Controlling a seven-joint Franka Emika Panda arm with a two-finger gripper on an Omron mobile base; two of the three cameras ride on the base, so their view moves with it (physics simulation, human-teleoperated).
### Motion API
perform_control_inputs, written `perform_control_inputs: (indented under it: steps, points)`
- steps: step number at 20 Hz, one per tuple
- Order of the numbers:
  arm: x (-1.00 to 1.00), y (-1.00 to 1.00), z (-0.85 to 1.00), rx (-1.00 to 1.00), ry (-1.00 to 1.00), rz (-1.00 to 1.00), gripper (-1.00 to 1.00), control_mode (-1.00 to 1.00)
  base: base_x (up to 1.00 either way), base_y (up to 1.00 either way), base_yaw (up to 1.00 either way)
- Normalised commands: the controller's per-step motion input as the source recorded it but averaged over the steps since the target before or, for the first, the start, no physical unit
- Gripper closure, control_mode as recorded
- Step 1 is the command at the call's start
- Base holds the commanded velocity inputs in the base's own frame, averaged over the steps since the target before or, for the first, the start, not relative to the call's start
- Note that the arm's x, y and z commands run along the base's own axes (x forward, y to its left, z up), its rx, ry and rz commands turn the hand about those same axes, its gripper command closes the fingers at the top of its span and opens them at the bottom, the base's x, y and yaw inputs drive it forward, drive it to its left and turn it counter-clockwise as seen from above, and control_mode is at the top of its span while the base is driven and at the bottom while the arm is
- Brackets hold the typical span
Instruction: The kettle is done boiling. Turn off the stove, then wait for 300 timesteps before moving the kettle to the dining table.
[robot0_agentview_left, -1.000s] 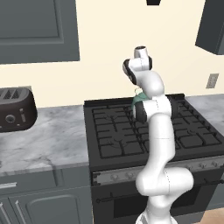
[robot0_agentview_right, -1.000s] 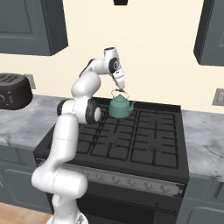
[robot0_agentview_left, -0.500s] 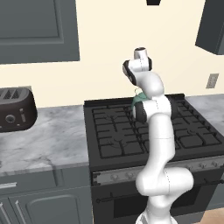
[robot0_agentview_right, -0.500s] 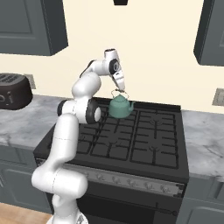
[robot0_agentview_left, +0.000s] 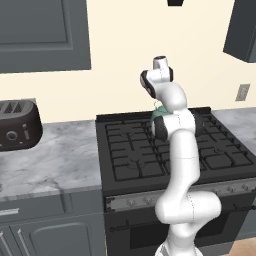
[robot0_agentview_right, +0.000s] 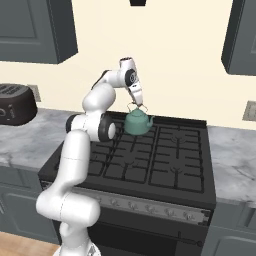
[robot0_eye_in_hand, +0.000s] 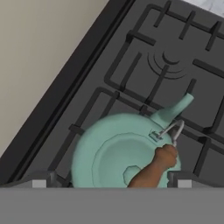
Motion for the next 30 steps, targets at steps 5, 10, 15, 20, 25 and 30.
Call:
perform_control_inputs:
  steps: [5, 10, 15, 20, 25, 30]
  points:
    - [0.00, 0.00, -0.07, 0.00, 0.01, 0.00, -1.00, -1.00, 0.00, 0.00, 0.00]
    - [0.00, 0.00, -0.12, 0.00, 0.02, 0.00, -1.00, -1.00, 0.00, 0.00, 0.00]
    - [0.02, 0.00, -0.13, 0.00, 0.01, 0.00, -1.00, -1.00, 0.00, 0.00, 0.00]
    - [0.00, 0.00, -0.17, 0.00, 0.01, 0.00, -1.00, -1.00, 0.00, 0.00, 0.00]
    - [0.00, 0.00, -0.19, 0.00, 0.03, 0.00, 1.00, -1.00, 0.00, 0.00, 0.00]
    - [0.00, 0.00, -0.15, 0.00, 0.08, 0.00, 1.00, -1.00, 0.00, 0.00, 0.00]
